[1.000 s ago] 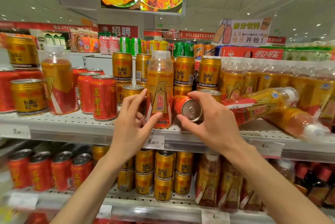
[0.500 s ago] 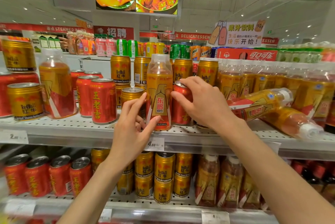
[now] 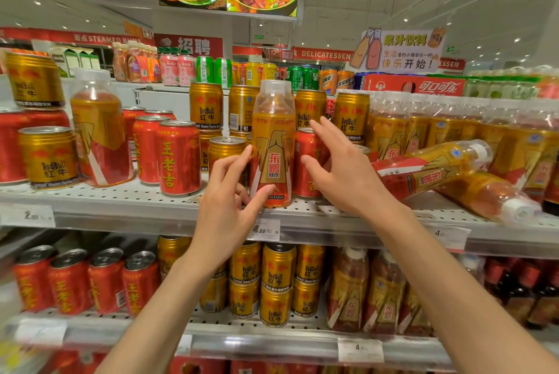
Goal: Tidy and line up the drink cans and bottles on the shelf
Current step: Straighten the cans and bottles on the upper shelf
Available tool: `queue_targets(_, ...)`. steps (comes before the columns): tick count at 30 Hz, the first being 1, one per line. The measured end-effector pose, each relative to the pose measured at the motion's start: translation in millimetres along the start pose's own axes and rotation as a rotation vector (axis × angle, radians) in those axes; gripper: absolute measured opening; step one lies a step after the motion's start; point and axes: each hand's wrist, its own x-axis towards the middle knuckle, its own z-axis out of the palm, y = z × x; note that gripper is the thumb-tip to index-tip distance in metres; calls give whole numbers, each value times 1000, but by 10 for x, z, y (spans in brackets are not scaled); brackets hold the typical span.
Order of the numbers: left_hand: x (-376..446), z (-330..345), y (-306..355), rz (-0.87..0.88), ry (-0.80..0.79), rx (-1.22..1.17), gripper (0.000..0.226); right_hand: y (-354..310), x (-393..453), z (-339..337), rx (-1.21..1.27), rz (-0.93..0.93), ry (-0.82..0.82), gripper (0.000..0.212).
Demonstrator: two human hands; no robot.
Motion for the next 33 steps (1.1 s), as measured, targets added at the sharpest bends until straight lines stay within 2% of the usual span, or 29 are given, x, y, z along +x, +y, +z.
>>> queue_targets(4,-27,-45,27,-48,-26,-25,69,3,-316,-24,175,31,31,61)
queue_targets(8,-277,-159,153,-122,-26,-155,51,60,-848,-10,405,118,116,41)
queue_targets(14,-919,-215,234,-317,-164,-389,39,252,-1781,263,553,453,161,29)
queue_targets(20,-1505,-125,-18,-561,-213,-413,34,598,-2550,512,576,749,148,23)
queue_targets(24,-1687,18,27,-639,-249,-420,31,748,-2816,451,574,791,179,22)
queue_targets(33,-1658,550,559,-620,-214,-420,32,1347,-2768,62,554,745,149,20)
